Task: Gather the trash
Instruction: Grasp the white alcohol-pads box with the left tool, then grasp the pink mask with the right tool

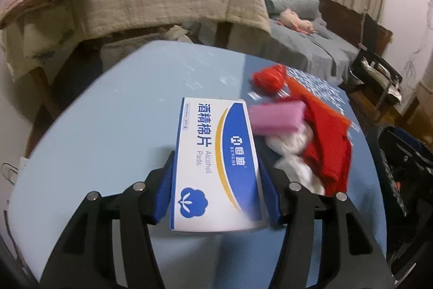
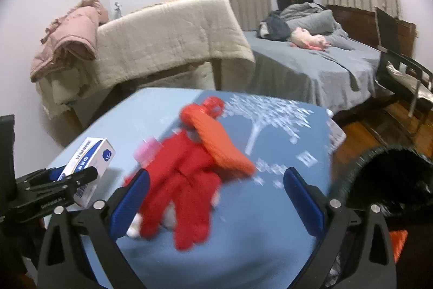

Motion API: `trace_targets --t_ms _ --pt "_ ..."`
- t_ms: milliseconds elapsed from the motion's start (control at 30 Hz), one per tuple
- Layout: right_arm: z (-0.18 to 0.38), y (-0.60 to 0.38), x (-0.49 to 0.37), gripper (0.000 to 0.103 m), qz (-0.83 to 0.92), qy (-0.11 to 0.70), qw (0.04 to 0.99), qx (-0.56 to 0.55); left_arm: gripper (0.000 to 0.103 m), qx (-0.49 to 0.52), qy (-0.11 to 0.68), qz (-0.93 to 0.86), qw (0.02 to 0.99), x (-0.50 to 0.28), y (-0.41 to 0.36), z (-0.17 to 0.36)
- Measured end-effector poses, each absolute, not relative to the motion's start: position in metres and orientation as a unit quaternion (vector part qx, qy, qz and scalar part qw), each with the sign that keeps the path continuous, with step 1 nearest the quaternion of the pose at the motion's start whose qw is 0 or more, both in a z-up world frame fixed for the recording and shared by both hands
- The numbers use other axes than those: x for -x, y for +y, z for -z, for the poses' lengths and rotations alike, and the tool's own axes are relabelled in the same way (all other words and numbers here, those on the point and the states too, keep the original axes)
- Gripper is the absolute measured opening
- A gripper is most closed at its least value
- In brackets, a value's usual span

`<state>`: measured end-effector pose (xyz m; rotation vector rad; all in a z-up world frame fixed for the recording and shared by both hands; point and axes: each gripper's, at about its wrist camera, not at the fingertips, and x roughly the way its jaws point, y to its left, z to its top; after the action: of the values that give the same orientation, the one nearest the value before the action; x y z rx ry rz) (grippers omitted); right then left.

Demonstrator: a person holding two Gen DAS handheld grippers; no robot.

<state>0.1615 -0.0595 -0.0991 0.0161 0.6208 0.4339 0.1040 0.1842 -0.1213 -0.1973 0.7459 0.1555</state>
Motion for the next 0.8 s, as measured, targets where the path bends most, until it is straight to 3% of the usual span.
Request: trace_targets --t_ms 167,667,800 --pt "0.091 -0.024 -0.18 0.094 -0.243 0.296 0.924 -0.008 0.055 0.086 0.35 -0.1 0.927 -0.112 0.206 0.109" --pt "0.129 0.055 -0.218 0.065 -0.307 0.358 0.881 0.043 0.055 0.092 0.35 -0.131 0.923 -0.122 0.245 0.11" --pt "0.14 0.059 -0.221 0.046 -0.306 0.376 0.873 0.058 0.055 0.098 0.353 -0.13 0.921 -0.123 0.249 0.113"
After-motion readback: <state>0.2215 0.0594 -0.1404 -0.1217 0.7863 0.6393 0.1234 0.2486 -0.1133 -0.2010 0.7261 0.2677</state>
